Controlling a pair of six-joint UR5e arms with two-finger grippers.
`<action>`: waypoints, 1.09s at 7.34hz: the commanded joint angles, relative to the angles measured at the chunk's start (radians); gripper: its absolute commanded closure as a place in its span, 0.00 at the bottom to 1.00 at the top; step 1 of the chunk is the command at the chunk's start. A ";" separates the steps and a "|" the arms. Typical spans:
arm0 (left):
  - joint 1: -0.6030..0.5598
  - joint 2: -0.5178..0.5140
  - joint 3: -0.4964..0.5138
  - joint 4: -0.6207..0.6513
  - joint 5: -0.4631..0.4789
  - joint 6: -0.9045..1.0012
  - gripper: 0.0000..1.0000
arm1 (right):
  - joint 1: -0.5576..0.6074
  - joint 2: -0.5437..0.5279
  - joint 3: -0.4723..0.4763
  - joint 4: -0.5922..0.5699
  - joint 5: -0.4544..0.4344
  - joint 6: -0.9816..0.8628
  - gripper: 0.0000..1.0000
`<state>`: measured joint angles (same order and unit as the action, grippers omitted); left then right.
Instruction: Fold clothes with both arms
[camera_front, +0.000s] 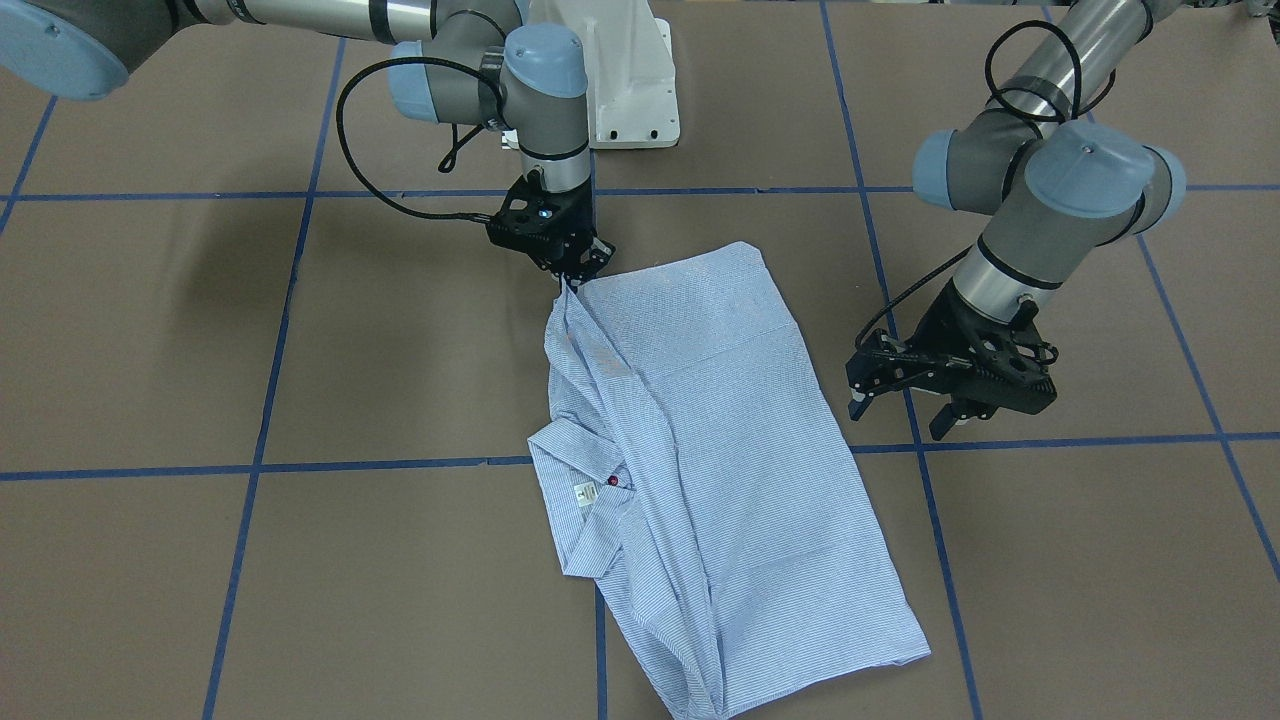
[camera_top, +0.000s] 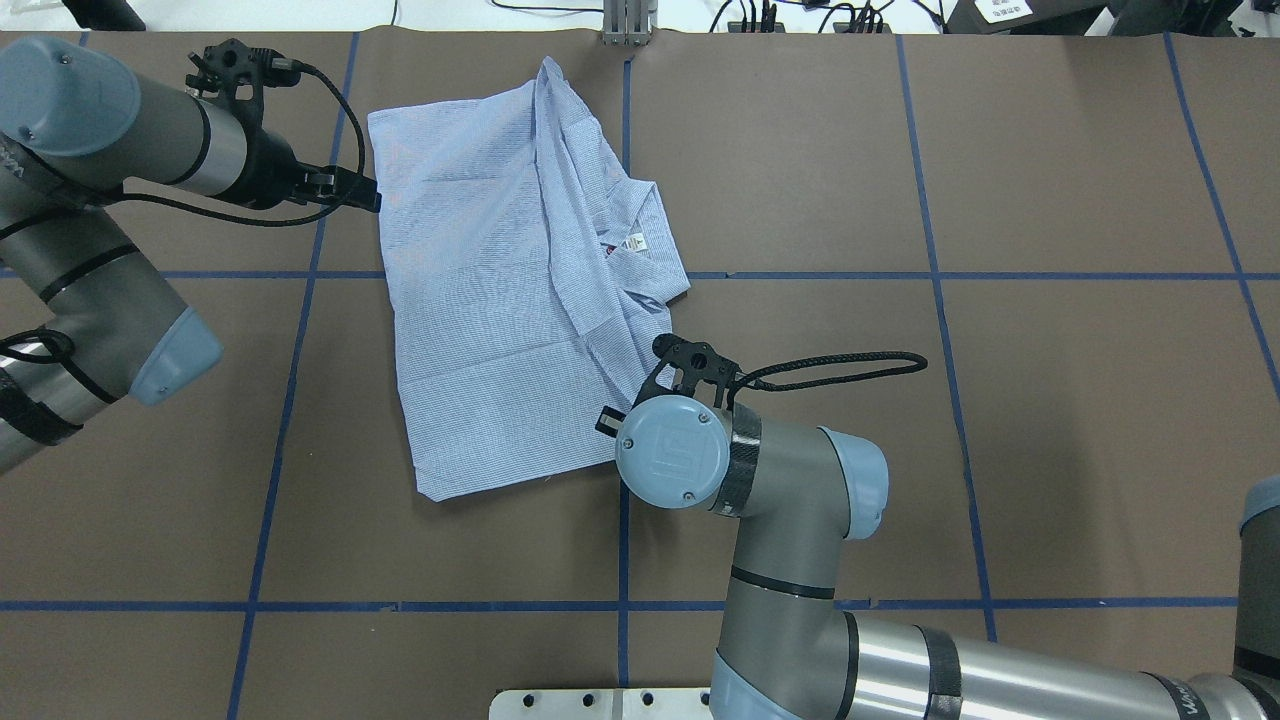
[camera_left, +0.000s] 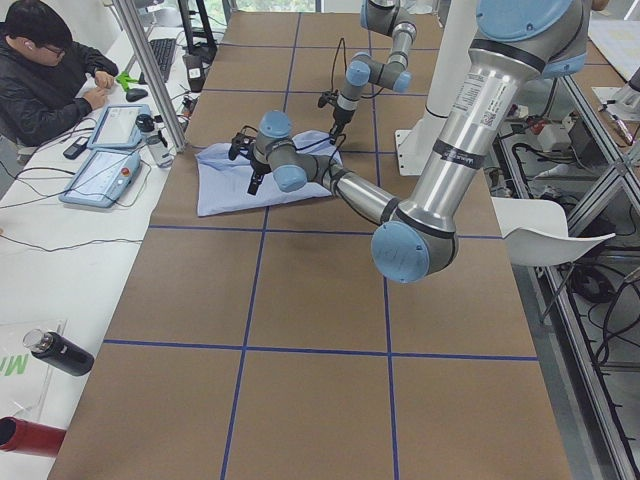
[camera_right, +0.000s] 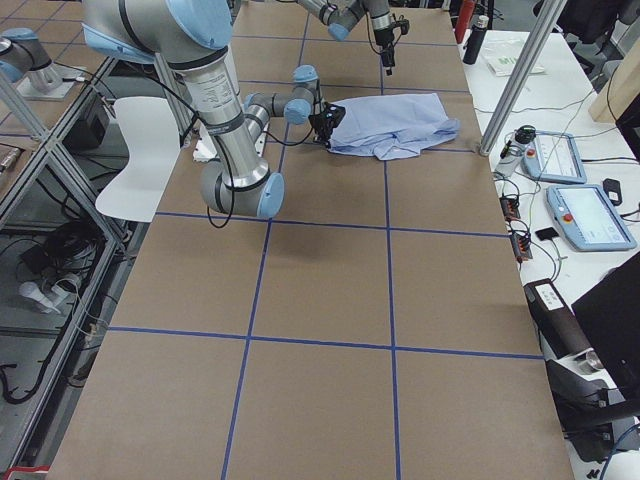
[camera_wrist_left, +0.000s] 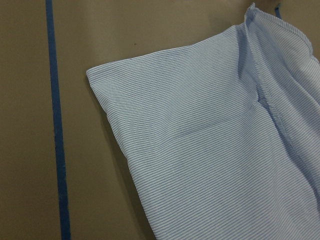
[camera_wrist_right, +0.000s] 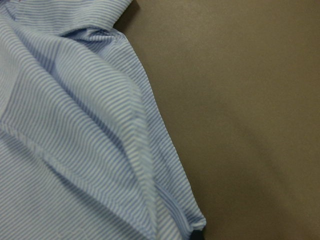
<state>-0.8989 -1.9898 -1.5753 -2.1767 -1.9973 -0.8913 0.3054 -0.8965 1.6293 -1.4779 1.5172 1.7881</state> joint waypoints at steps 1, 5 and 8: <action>0.000 0.002 -0.009 0.000 0.000 0.000 0.00 | 0.003 -0.001 0.015 -0.007 0.001 -0.003 1.00; 0.001 0.031 -0.040 0.000 -0.002 0.000 0.00 | 0.008 -0.045 0.072 -0.002 0.001 -0.009 0.89; 0.001 0.031 -0.040 0.000 -0.002 0.000 0.00 | 0.018 -0.061 0.096 -0.007 0.003 -0.003 1.00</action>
<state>-0.8974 -1.9590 -1.6142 -2.1767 -1.9988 -0.8912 0.3168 -0.9484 1.7084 -1.4831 1.5189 1.7858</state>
